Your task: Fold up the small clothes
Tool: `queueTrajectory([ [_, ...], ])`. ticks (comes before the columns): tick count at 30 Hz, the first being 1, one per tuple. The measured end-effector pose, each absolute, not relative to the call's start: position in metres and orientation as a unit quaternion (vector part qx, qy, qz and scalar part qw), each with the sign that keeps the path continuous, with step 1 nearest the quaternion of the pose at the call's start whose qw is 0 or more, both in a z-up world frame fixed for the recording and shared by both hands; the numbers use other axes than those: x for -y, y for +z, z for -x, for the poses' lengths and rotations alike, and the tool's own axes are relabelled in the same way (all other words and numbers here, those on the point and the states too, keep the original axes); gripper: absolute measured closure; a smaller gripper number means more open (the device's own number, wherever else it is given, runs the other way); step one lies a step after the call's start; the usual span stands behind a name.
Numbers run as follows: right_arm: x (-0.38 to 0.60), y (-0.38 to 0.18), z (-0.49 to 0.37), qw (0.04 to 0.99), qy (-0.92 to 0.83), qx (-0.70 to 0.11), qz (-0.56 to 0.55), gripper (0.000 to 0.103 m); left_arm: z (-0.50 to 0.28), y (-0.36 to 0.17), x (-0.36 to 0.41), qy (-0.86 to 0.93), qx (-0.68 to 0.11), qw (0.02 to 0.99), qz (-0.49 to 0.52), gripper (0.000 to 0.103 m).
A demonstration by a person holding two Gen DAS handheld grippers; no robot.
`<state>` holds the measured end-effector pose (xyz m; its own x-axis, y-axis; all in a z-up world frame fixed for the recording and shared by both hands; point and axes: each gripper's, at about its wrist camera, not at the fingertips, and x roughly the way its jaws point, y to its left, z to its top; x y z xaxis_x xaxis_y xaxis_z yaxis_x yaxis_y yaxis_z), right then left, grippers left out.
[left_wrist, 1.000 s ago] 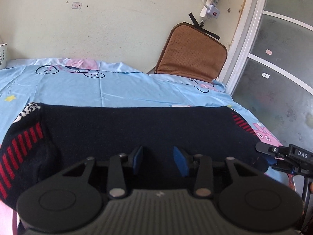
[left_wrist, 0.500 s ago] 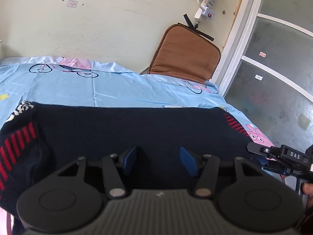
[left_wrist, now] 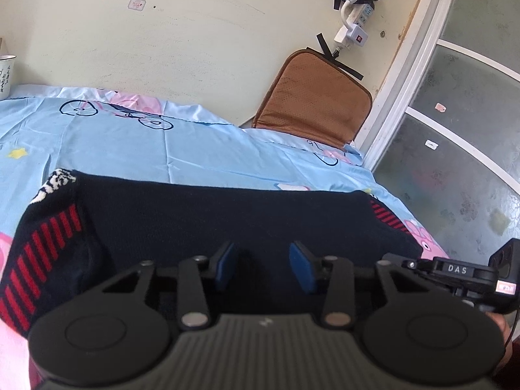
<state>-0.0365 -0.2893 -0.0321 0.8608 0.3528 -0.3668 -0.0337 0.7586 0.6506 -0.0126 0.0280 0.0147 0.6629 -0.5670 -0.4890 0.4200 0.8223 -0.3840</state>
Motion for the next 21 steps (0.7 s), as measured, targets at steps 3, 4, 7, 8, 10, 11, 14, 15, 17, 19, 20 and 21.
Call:
queueTrajectory([
  [3, 0.288, -0.012, 0.041, 0.907, 0.128, -0.213, -0.341, 0.081, 0.014, 0.026, -0.046, -0.265, -0.287, 0.91, 0.138, 0.076],
  [4, 0.282, -0.001, 0.042, 0.913, 0.138, -0.2, -0.328, 0.082, 0.015, 0.032, -0.056, -0.258, -0.276, 0.914, 0.149, 0.076],
  [7, 0.254, 0.036, 0.04, 0.928, 0.181, -0.173, -0.275, 0.082, 0.017, 0.05, -0.093, -0.227, -0.241, 0.924, 0.191, 0.076],
  [8, 0.243, 0.047, 0.038, 0.93, 0.201, -0.167, -0.257, 0.082, 0.019, 0.055, -0.107, -0.216, -0.23, 0.926, 0.207, 0.076],
  [10, 0.212, 0.067, 0.03, 0.93, 0.248, -0.163, -0.218, 0.082, 0.025, 0.063, -0.135, -0.191, -0.209, 0.929, 0.237, 0.076],
  [11, 0.195, 0.074, 0.026, 0.93, 0.267, -0.162, -0.196, 0.082, 0.029, 0.064, -0.147, -0.177, -0.201, 0.931, 0.246, 0.076],
  [14, 0.138, 0.084, 0.014, 0.919, 0.328, -0.178, -0.129, 0.082, 0.044, 0.066, -0.177, -0.134, -0.183, 0.94, 0.256, 0.076],
  [15, 0.119, 0.083, 0.009, 0.913, 0.345, -0.191, -0.106, 0.082, 0.047, 0.065, -0.185, -0.123, -0.182, 0.941, 0.259, 0.076],
  [17, 0.077, 0.072, 0.001, 0.9, 0.371, -0.225, -0.043, 0.082, 0.053, 0.061, -0.196, -0.109, -0.185, 0.94, 0.266, 0.076],
  [19, 0.04, 0.047, -0.006, 0.883, 0.388, -0.263, 0.018, 0.078, 0.055, 0.054, -0.202, -0.099, -0.195, 0.938, 0.27, 0.074],
  [20, 0.03, 0.036, -0.008, 0.874, 0.397, -0.277, 0.034, 0.072, 0.055, 0.051, -0.203, -0.098, -0.201, 0.936, 0.272, 0.073],
  [21, 0.028, 0.033, -0.001, 0.877, 0.407, -0.25, 0.044, 0.066, 0.054, 0.047, -0.203, -0.101, -0.209, 0.934, 0.273, 0.07],
])
